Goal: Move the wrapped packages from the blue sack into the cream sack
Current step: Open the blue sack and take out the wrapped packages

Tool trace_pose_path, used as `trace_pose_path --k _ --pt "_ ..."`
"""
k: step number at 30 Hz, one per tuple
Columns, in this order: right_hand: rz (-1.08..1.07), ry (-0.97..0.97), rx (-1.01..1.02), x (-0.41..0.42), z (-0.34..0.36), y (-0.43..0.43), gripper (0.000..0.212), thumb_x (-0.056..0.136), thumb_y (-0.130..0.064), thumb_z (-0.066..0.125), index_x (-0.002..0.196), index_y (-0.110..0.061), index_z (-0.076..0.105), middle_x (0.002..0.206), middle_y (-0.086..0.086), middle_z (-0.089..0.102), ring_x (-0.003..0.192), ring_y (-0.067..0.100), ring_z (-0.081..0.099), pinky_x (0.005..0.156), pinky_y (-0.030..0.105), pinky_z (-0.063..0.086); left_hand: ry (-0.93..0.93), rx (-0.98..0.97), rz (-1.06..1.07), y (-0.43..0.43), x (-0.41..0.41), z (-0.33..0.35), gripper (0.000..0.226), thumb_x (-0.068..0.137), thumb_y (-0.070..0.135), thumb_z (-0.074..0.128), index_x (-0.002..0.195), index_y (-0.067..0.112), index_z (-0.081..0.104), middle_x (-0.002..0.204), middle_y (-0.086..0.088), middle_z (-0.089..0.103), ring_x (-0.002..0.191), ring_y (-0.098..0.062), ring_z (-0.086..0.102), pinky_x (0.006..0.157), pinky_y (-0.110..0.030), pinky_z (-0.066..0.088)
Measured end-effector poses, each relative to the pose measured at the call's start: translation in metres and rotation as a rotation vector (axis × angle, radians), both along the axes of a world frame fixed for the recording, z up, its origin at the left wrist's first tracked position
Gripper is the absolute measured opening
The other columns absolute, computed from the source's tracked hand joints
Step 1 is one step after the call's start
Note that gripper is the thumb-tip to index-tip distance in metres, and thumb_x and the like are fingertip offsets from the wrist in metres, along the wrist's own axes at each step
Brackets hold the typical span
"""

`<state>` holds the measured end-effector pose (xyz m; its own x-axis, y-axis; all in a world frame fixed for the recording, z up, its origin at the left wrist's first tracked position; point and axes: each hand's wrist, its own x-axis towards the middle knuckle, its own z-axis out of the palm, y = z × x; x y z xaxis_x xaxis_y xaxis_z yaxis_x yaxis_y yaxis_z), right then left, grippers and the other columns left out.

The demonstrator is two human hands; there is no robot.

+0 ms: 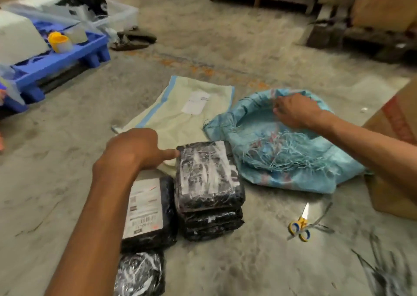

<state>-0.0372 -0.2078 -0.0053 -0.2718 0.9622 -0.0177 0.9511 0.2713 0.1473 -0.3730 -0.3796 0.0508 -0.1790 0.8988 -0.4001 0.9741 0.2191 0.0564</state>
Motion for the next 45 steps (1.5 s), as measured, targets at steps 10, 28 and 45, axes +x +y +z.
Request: trace_pose_path --k 10,28,45 --pt "-0.109 -0.09 -0.446 0.107 -0.071 0.033 0.051 0.096 -0.008 0.05 0.145 -0.019 0.049 0.139 0.014 0.058 0.127 0.031 0.056 0.1 0.036 0.045 -0.378 0.164 -0.39 0.168 0.272 -0.08 0.045 0.102 0.04 0.04 0.122 0.004 0.058 0.125 -0.024 0.061 0.114 -0.039 0.058 0.093 -0.044 0.049" --pt "-0.177 -0.399 -0.56 0.169 -0.104 -0.007 0.03 0.091 -0.015 0.062 0.121 -0.008 0.066 0.124 0.008 0.068 0.114 0.026 0.065 0.092 0.036 0.055 -0.174 0.092 -0.326 0.115 0.308 -0.197 0.039 0.086 0.013 0.062 0.124 0.008 0.055 0.115 -0.011 0.065 0.105 -0.028 0.064 0.083 -0.036 0.051" --pt "-0.265 -0.73 -0.514 0.184 -0.167 -0.003 0.039 0.101 -0.014 0.041 0.138 -0.014 0.053 0.134 0.014 0.058 0.117 0.037 0.059 0.066 0.044 0.047 0.031 0.283 -0.87 0.146 0.345 -0.24 0.082 0.085 0.018 0.068 0.151 0.01 0.02 0.143 -0.012 0.035 0.134 -0.032 0.03 0.118 -0.044 0.018"
